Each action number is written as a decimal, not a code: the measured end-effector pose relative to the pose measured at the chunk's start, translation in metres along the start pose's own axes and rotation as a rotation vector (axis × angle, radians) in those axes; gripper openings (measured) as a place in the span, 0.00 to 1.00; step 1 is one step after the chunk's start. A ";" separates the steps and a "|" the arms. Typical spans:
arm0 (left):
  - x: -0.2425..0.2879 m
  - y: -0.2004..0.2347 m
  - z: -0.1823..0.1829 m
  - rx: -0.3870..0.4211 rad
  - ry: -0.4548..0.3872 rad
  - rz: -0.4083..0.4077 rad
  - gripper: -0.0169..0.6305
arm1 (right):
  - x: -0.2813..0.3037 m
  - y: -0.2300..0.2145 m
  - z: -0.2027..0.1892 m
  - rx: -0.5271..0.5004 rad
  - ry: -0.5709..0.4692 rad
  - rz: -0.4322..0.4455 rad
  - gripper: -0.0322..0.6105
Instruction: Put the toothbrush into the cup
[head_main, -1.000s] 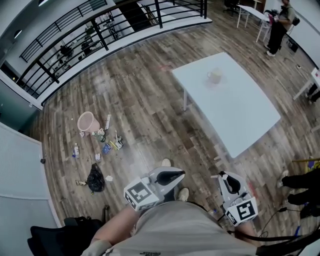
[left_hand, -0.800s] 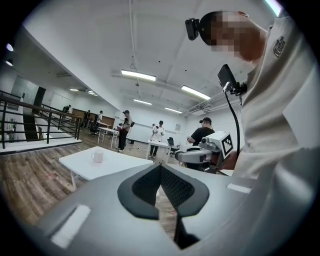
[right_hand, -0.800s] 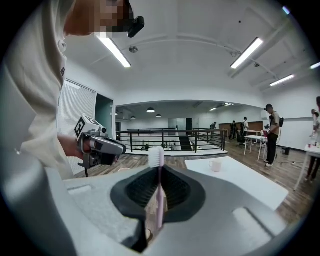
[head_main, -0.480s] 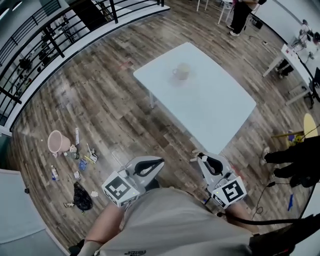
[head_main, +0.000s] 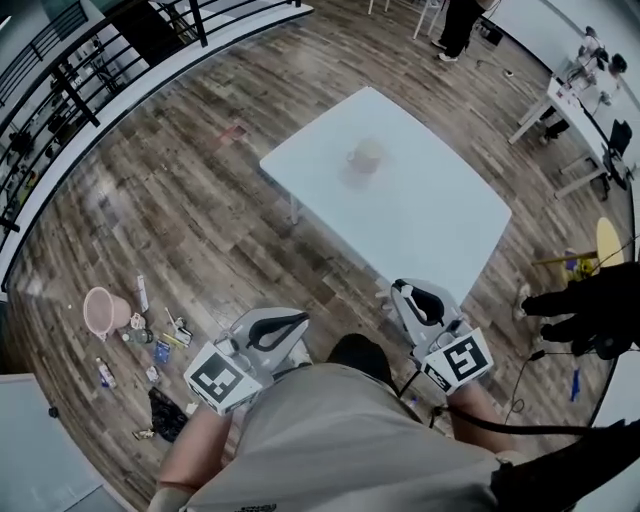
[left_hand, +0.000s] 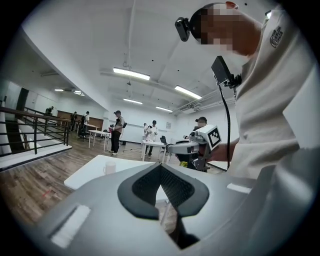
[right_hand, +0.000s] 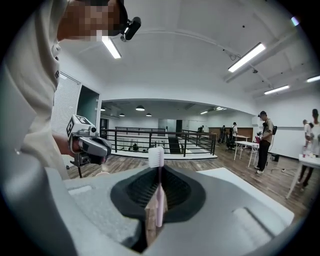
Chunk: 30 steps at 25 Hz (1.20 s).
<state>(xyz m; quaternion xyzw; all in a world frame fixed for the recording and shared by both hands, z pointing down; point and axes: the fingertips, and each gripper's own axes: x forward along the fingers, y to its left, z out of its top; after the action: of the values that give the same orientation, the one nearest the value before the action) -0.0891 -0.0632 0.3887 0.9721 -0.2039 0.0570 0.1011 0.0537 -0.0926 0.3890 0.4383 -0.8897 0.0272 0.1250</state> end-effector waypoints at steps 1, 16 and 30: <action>-0.003 0.009 0.000 -0.003 0.001 0.001 0.03 | 0.009 -0.002 0.002 0.002 0.005 -0.002 0.09; 0.026 0.115 0.027 -0.032 -0.008 0.066 0.03 | 0.136 -0.128 0.028 0.063 -0.020 -0.017 0.09; 0.094 0.194 0.055 -0.011 0.008 0.142 0.03 | 0.238 -0.276 0.005 0.159 -0.036 -0.044 0.08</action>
<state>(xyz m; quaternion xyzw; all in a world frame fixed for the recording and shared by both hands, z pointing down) -0.0788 -0.2860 0.3828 0.9543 -0.2724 0.0667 0.1030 0.1306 -0.4467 0.4257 0.4666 -0.8771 0.0870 0.0743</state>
